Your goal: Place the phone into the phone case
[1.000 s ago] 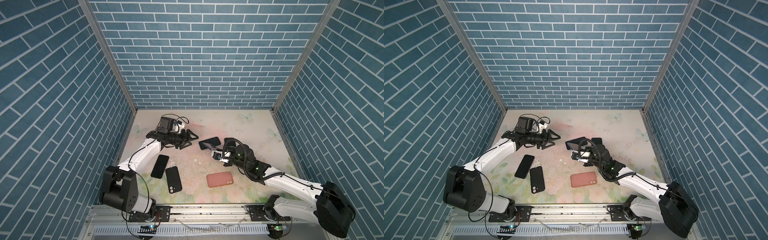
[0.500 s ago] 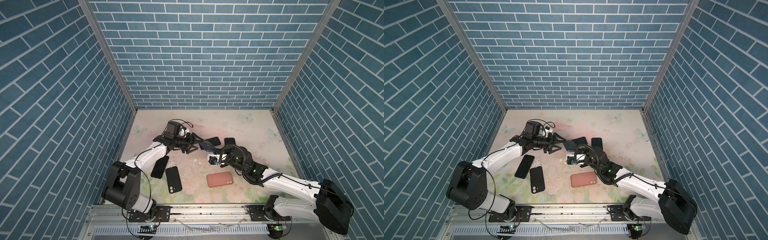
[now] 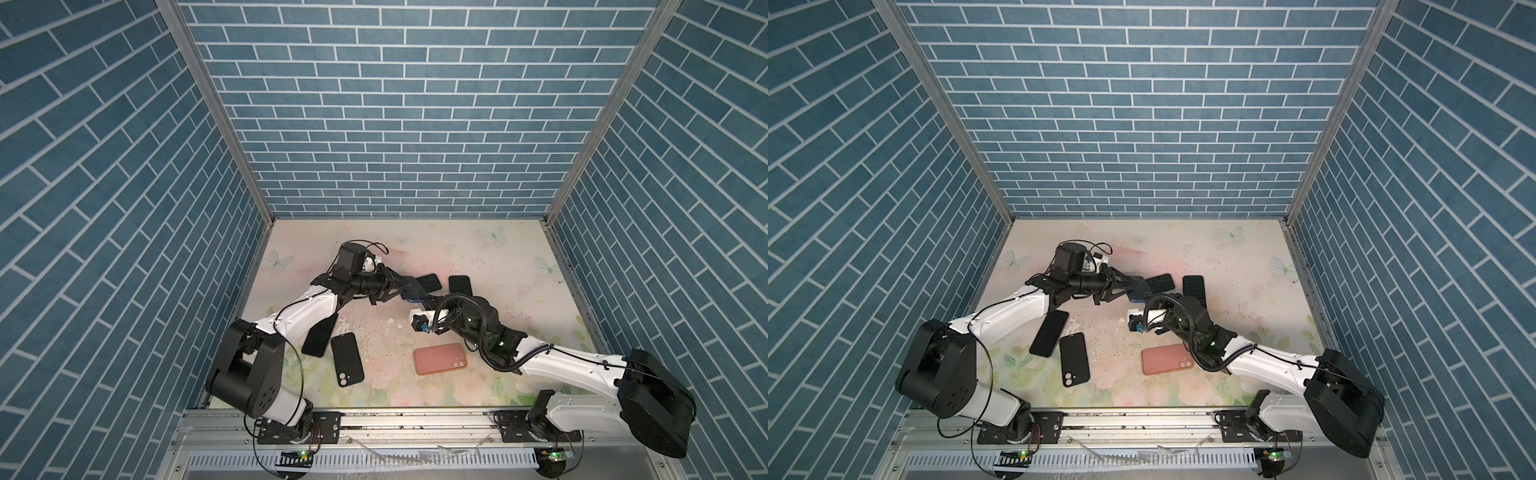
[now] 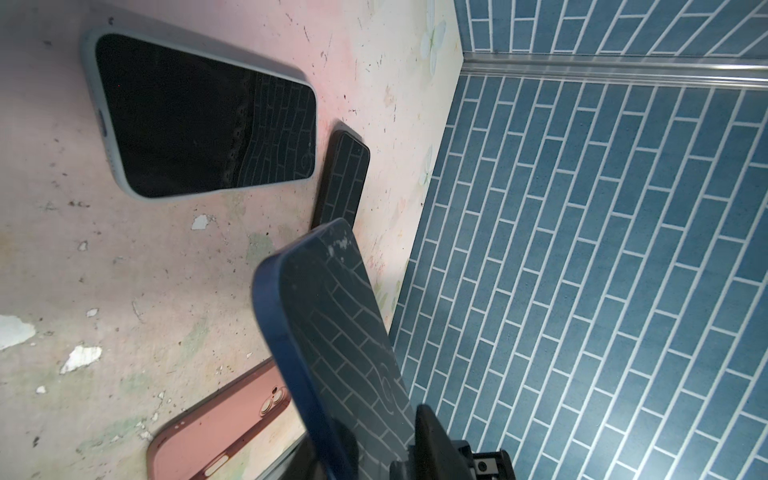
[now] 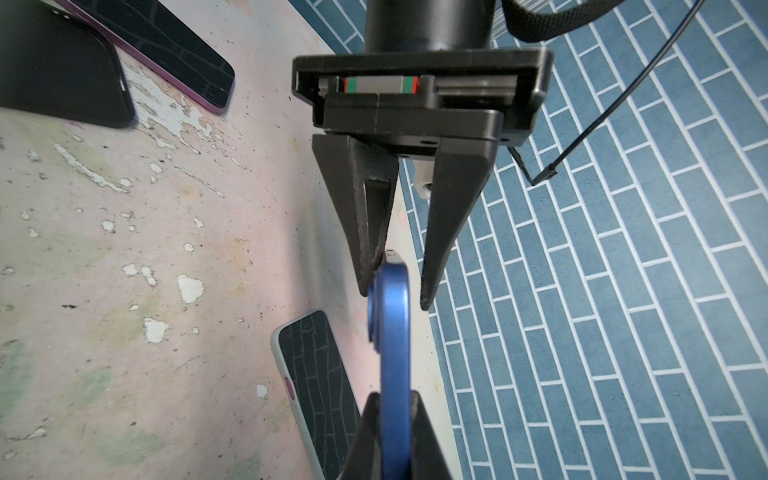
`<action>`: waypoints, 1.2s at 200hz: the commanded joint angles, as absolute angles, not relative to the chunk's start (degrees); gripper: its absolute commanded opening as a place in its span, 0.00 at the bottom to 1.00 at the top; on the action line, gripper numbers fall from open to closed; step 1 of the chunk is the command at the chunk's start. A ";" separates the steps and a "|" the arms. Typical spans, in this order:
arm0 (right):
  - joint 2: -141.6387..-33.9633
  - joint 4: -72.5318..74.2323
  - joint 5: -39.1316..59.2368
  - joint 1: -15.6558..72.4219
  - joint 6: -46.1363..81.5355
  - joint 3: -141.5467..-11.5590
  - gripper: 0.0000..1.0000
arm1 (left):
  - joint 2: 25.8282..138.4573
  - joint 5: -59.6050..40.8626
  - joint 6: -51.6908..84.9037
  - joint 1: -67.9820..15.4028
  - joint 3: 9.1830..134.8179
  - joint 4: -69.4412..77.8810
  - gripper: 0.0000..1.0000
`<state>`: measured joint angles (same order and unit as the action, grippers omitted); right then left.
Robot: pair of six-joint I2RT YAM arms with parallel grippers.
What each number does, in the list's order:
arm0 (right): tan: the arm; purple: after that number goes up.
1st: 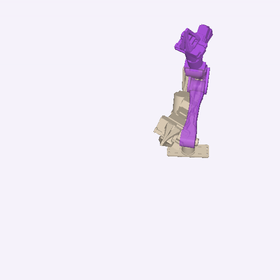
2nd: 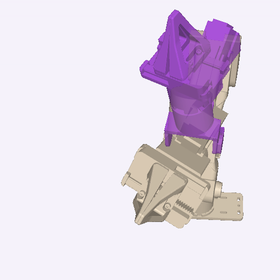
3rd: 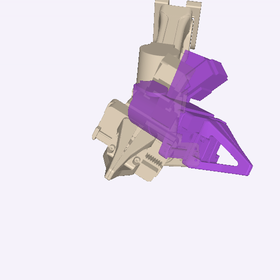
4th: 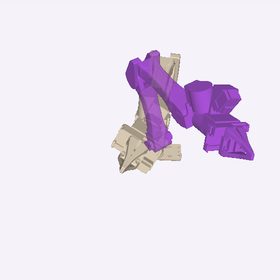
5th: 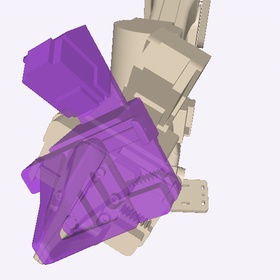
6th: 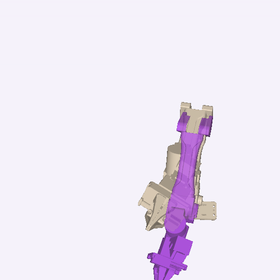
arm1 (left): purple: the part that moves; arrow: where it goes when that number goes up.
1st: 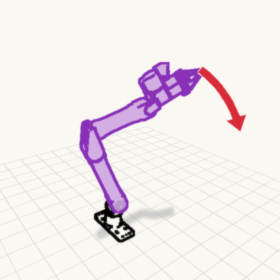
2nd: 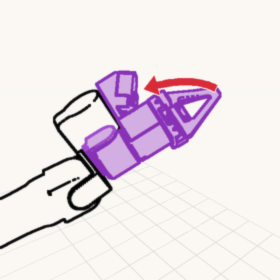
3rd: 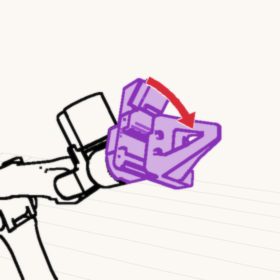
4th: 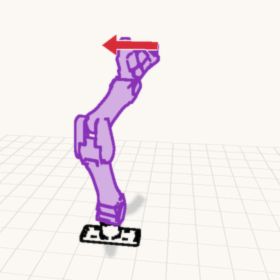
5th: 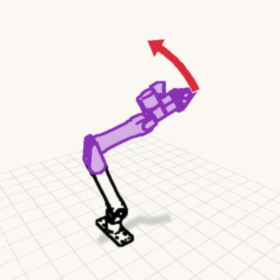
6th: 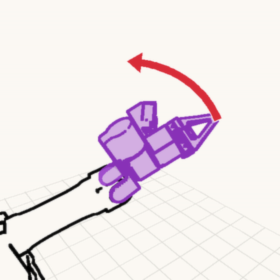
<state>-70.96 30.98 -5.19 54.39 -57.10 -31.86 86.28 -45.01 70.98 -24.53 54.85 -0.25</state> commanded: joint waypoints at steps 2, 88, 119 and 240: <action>-71.49 36.21 -5.45 55.37 -59.75 -31.64 0.00 | 87.18 -44.66 72.15 -24.73 53.97 3.84 0.24; -71.63 37.94 -7.11 56.75 -59.81 -29.95 0.11 | 86.36 -42.09 73.99 -24.65 52.91 9.48 0.00; -66.01 31.46 -6.02 57.43 -55.69 -27.80 0.40 | 84.49 -37.79 72.75 -23.28 53.29 12.26 0.00; -59.00 12.46 13.70 40.59 32.56 -40.27 0.40 | 81.91 -26.56 63.60 -22.26 53.49 38.71 0.00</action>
<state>-56.66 9.87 0.10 48.14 1.89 -37.71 83.07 -28.14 66.08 -22.15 53.25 26.33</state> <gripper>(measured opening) 0.391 0.123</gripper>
